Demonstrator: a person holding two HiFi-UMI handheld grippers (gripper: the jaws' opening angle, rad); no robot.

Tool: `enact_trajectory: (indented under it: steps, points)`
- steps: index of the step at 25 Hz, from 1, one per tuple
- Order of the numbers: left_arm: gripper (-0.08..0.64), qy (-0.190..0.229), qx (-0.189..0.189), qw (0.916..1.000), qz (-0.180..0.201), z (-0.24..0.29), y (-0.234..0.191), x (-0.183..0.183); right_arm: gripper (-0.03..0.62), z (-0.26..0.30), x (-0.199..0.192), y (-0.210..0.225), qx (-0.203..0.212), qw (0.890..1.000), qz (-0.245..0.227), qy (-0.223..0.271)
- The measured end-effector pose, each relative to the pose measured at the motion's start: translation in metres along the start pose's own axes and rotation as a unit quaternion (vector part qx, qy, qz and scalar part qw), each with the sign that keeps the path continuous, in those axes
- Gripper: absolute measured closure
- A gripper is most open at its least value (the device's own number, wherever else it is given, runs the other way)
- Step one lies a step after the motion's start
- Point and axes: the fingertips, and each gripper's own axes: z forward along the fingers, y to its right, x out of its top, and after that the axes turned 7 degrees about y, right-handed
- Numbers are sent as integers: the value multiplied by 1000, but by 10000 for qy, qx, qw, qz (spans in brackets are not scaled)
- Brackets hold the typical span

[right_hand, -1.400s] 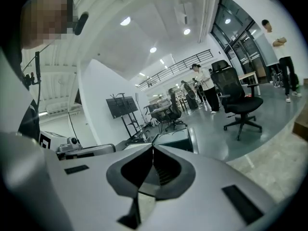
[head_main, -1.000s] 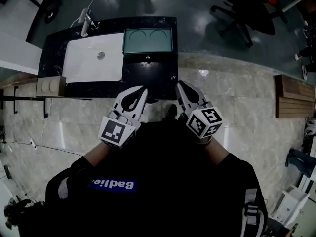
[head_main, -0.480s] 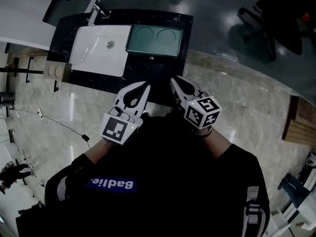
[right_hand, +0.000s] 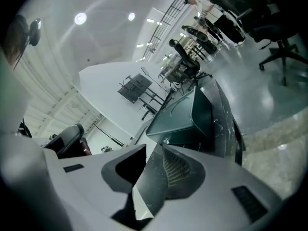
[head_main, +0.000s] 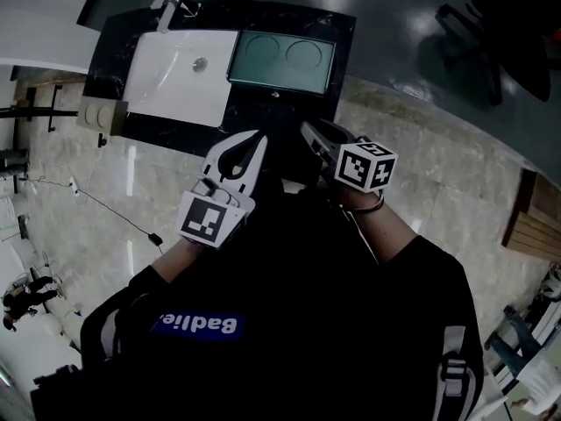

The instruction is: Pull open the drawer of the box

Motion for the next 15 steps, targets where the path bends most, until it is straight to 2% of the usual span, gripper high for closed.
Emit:
enact_trajectory:
  steps: [7,12,15]
  points:
    - [569,169,-13,9994,-316,6,-39,3,511,38,-8,15,-238,9976,510,-398]
    - [569,79,12,9987,-506,11,-62,-7,510,65,-11,22,-332,9941,873,-547]
    - [569,-36,3,9983,-574,15,-68,-15,509,76,-14,27,-366,9932,896,-653]
